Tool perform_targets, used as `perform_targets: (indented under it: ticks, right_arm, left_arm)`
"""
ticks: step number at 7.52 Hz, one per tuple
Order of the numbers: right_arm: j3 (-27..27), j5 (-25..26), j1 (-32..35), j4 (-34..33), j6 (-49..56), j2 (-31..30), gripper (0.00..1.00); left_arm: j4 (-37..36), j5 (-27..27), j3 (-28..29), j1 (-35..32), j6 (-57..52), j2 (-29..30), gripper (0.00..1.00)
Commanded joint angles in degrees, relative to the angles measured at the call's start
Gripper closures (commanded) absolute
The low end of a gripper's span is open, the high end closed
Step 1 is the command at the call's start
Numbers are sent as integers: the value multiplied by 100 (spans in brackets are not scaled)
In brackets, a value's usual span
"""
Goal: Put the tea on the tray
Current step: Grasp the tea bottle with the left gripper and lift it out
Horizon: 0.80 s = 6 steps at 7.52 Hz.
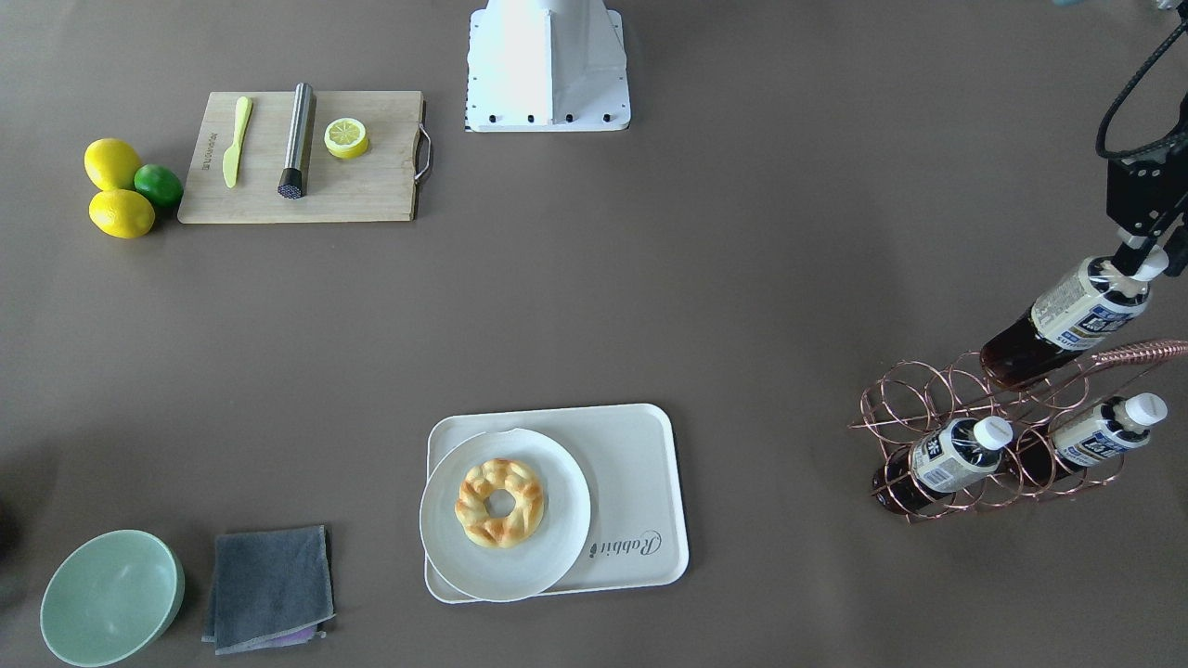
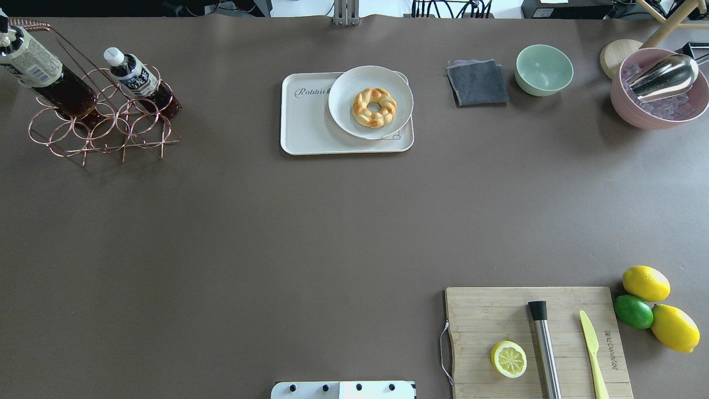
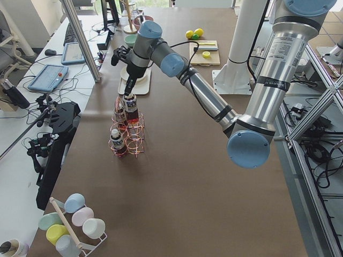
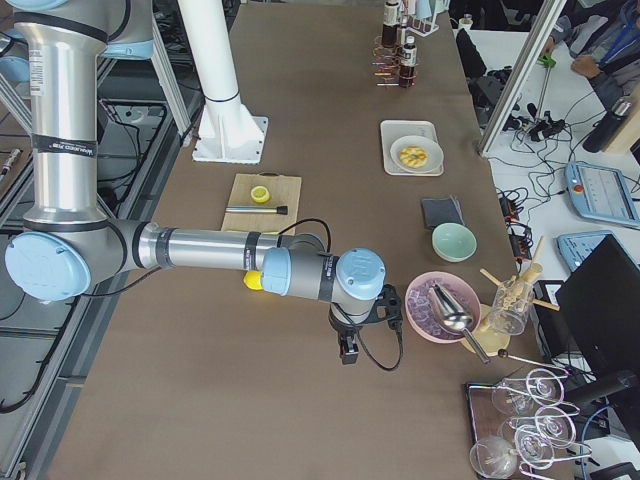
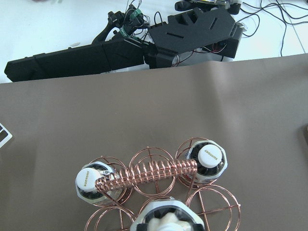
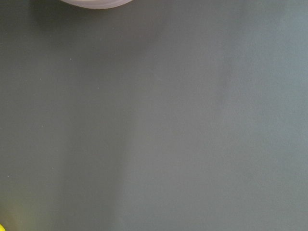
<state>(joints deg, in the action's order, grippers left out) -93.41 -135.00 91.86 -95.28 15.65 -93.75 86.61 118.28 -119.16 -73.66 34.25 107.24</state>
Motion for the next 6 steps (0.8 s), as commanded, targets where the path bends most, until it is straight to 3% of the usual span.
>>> perform_targets:
  ticks: [1,3,6]
  right_arm:
    - [24,0,-10,0,-1,5,0]
    - [24,0,-10,0,-1,14,0]
    - [16,-9,-45,0,-1,32,0]
  left_arm:
    - [-1240,316,-484,61,255,908,100]
    - [-1296,101,-521,1076,992,1455,100]
    - [-1514,-1461,162,3045,1949,2744,100]
